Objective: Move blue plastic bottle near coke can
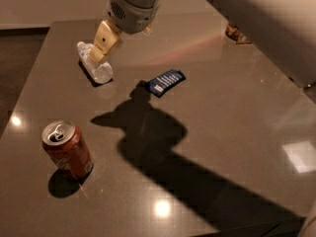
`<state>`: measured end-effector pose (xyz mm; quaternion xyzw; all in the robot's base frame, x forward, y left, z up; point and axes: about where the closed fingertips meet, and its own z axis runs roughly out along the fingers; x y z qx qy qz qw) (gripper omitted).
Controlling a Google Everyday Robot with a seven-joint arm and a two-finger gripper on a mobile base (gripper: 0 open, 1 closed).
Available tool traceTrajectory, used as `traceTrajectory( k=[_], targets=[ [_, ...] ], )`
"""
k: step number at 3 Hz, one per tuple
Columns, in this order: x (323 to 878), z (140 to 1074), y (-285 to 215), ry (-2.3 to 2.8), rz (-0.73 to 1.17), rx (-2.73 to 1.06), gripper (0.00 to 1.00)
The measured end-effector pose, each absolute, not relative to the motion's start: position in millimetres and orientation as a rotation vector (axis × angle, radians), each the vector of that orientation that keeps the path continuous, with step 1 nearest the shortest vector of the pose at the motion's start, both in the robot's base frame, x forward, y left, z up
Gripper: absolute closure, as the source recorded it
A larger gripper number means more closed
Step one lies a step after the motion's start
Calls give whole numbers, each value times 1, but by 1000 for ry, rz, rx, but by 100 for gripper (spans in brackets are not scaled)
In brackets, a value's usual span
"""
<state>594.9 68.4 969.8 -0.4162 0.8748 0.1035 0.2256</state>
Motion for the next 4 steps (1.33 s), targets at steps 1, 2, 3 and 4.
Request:
traceTrajectory(
  k=[1,2,3,4],
  targets=[
    [601,959,93,2436,272,-1165,0],
    [612,948,117,2452,265,-1166,0],
    [629,935,141,2477,251,-1178,0],
    [651,917,159,2524,223,-1194,0]
  ],
)
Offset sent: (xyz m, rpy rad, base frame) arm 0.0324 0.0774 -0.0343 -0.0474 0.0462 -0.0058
